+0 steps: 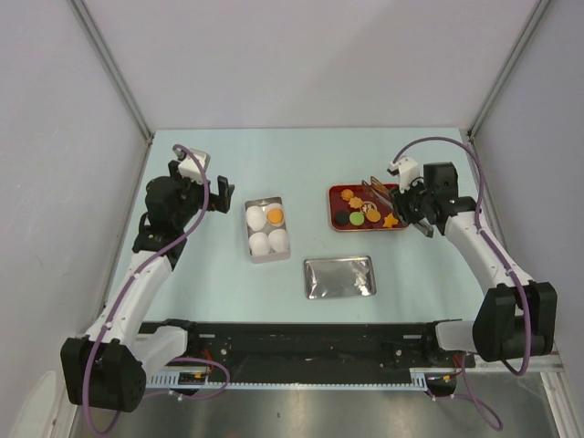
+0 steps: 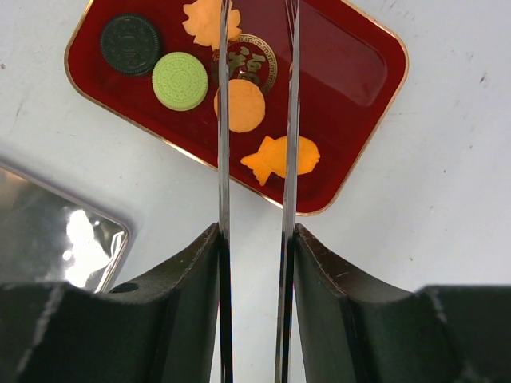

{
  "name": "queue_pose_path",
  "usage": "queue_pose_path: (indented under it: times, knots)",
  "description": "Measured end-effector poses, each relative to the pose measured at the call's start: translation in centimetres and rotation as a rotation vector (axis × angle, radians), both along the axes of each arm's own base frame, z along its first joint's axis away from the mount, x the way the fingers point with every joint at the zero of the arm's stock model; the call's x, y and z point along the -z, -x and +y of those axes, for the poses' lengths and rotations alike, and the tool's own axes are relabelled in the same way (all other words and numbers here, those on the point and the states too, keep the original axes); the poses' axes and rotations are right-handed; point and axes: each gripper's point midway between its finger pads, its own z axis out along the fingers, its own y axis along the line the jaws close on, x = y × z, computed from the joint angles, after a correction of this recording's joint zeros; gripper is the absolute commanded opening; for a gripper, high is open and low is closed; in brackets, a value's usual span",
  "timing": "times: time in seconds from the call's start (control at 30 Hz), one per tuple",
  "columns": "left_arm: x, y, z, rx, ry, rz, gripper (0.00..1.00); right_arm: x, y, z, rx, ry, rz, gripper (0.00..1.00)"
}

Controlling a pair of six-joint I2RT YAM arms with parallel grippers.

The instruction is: Pack the cookies

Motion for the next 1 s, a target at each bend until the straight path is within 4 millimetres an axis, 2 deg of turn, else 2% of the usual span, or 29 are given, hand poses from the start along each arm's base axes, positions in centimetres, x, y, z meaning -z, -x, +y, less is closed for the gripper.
queue_pose_path:
  times: [0.2,0.43,1.0]
  knots:
    - [0.1,0.0,0.0,0.000,0.000,0.005,1.00,0.4,0.3,1.5,-0.030,0.017,0.009,0.45]
    - [0.2,0.1,-0.1,0.007,0.001,0.008,1.00,2.3,0.5,3.2,-0.077,0.039,0.062,0.47]
    - [0.2,0.2,-0.2,0.015,0.002,0.009,1.00,4.6,0.3,3.1,-0.065,0.083,0.116,0.52]
